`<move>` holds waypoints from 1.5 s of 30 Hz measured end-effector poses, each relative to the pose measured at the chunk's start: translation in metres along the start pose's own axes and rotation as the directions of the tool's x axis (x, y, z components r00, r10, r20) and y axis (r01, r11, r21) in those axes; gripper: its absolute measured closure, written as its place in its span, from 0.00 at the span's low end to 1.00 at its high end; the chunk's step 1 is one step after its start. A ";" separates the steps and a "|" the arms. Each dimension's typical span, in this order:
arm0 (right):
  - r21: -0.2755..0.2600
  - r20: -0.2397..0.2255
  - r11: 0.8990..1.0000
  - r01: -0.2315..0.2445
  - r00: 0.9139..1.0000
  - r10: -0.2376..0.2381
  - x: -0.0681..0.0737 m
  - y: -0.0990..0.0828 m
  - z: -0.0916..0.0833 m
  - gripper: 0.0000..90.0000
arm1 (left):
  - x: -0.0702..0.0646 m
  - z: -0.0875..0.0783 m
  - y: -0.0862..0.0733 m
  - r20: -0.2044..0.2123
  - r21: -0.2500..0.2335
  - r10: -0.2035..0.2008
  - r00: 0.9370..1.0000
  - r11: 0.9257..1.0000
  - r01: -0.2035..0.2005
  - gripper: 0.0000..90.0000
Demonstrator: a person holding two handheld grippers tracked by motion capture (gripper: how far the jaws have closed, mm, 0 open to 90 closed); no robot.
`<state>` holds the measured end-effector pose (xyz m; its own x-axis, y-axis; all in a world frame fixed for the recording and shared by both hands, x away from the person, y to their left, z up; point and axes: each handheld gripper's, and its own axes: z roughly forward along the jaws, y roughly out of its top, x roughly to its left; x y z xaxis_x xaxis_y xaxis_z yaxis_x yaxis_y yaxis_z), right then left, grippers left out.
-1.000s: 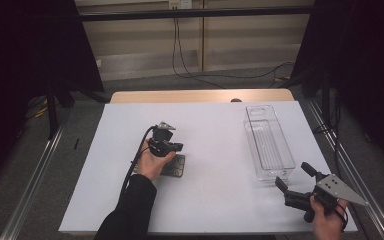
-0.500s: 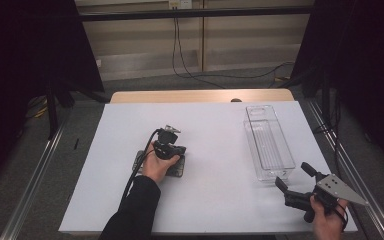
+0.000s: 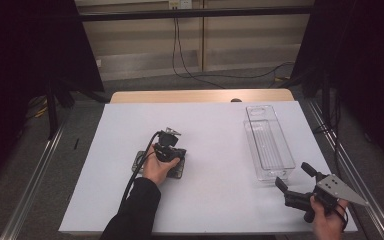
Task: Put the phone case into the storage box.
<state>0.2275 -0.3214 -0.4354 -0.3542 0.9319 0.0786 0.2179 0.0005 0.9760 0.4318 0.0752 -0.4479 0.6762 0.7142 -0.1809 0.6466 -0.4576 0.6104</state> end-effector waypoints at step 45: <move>0.003 0.006 1.000 0.000 1.000 0.000 -0.001 -0.001 -0.003 0.00 | -0.014 -0.016 -0.025 0.072 0.034 0.045 0.996 0.998 -0.048 1.00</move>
<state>0.2251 -0.3235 -0.4356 -0.3487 0.9340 0.0778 0.2207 0.0012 0.9753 0.4006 0.0855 -0.4481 0.7285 0.6528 -0.2079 0.6249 -0.5088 0.5921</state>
